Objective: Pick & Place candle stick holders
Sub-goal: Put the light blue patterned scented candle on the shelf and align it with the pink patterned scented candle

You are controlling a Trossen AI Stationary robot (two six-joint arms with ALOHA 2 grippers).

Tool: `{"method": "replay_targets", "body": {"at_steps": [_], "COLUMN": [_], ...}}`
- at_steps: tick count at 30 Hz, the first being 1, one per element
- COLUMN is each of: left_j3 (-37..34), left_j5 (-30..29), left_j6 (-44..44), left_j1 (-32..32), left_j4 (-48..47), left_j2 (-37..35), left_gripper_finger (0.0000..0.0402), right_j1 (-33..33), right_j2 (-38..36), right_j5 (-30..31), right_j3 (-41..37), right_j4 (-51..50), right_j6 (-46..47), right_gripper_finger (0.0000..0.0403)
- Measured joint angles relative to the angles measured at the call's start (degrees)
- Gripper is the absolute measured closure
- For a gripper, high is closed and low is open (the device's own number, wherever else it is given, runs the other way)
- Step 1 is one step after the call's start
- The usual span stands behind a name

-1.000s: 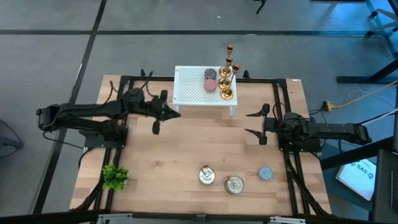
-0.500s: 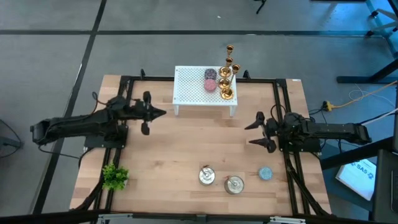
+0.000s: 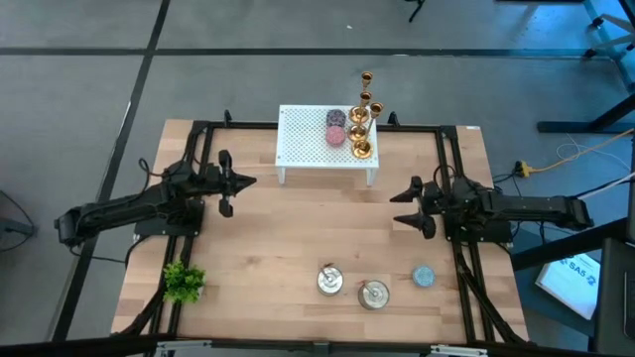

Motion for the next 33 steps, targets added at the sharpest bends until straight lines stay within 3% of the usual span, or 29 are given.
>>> {"method": "replay_targets", "body": {"at_steps": [8, 20, 25, 33], "left_j3": [-1.88, -2.45, -2.45, -2.45], "left_j5": [-0.09, -0.01, -0.01, -0.01], "left_j6": [-3.34, -5.88, -5.86, -5.77], "left_j1": [0.44, 0.00, 0.00, 0.00], "left_j4": [-0.15, -1.68, -1.68, -1.68], "left_j2": [-1.53, -1.51, -1.51, -1.51], "left_gripper_finger": [0.0400, 0.0396, 0.0396, 0.0396], "right_j1": [0.13, 6.15, 9.04, 13.72], "right_j2": [11.19, 39.52, 48.16, 55.16], "right_j5": [2.04, 3.15, 2.61, -1.81], "right_j3": [18.62, 41.18, 45.74, 46.19], "right_j4": [-27.00, -63.21, -70.88, -74.44], "right_j6": [1.45, 7.57, 10.48, 22.27], "right_gripper_finger": [0.0087, 0.0087, 0.0087, 0.0087]}}
